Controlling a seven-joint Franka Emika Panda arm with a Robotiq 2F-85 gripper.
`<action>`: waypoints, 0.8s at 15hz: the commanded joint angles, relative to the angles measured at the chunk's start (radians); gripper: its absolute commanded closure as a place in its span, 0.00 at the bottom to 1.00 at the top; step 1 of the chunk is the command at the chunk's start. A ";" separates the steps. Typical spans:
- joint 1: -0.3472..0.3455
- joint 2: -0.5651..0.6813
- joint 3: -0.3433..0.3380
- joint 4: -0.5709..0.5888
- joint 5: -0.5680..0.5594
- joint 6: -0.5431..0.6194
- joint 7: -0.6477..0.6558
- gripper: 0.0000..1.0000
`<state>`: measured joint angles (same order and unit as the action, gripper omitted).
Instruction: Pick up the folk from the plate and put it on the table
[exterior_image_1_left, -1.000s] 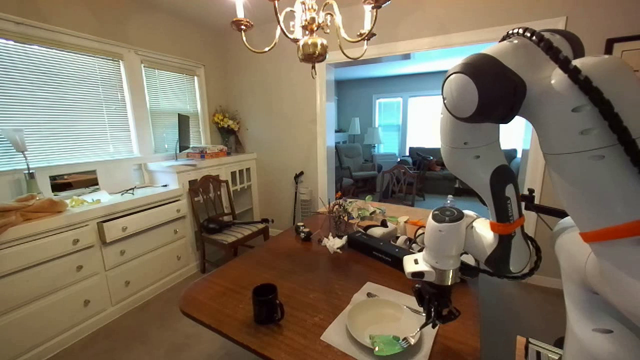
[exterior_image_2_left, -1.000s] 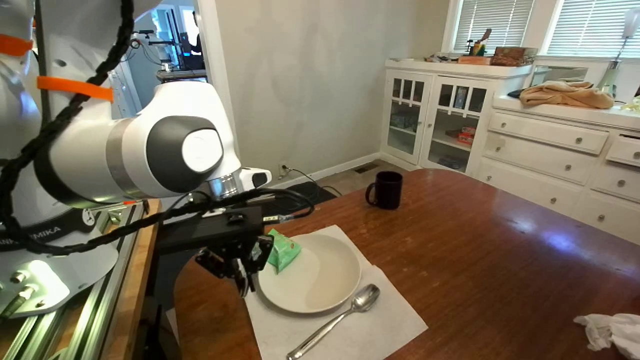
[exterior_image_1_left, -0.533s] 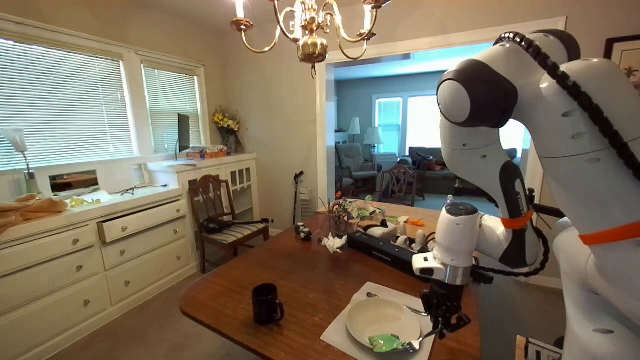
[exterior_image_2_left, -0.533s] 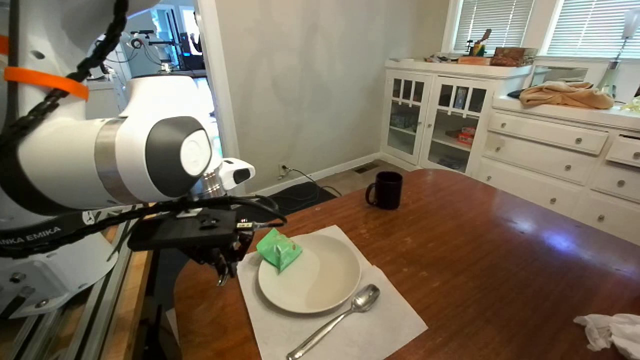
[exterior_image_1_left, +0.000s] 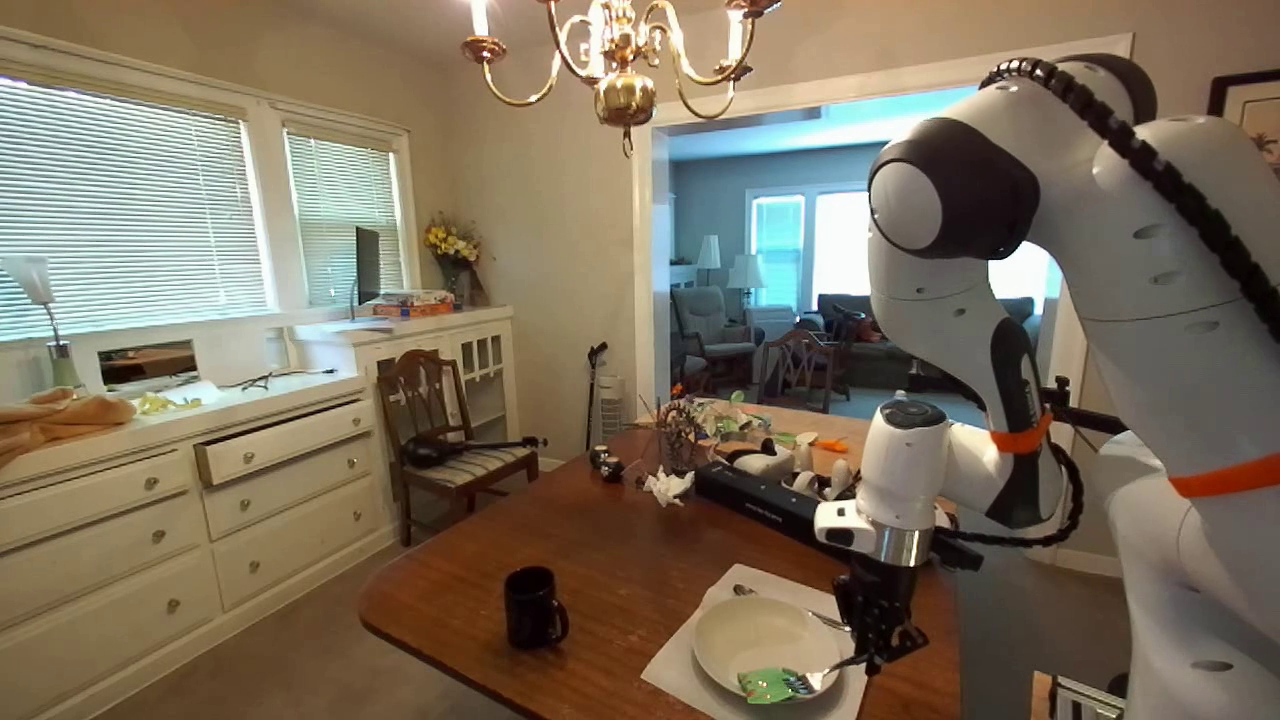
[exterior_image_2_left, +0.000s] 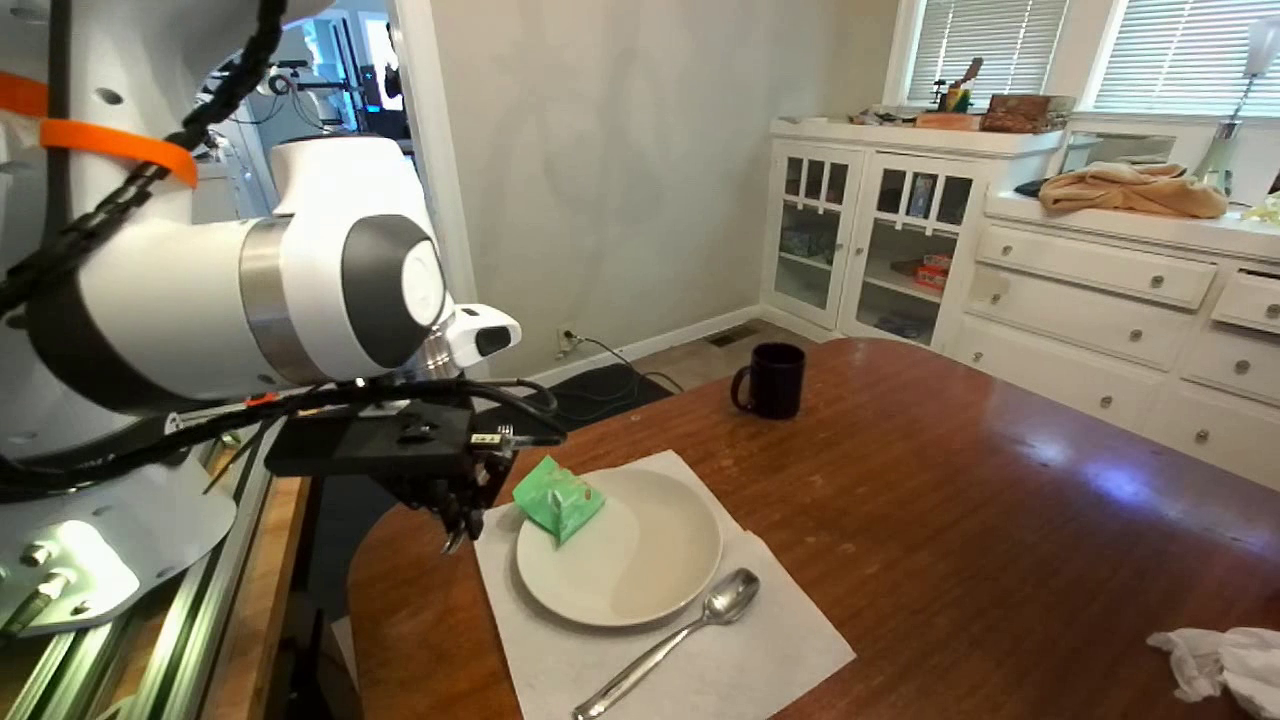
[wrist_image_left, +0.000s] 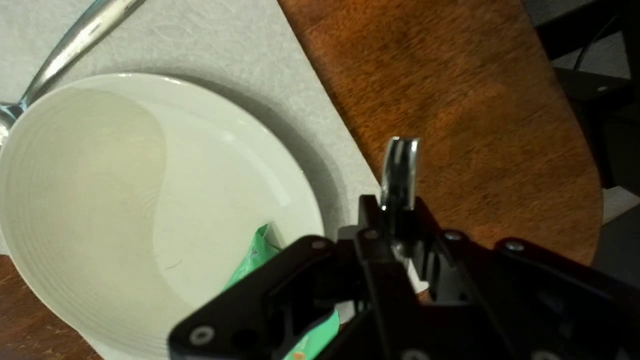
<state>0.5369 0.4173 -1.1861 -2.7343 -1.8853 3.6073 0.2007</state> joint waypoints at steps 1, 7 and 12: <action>0.058 0.056 0.002 0.026 0.000 -0.006 0.099 0.96; 0.056 0.157 0.048 0.105 0.028 0.021 0.239 0.96; 0.052 0.250 0.092 0.170 0.021 0.023 0.352 0.96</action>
<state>0.5816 0.5761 -1.1200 -2.6130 -1.8729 3.6067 0.4730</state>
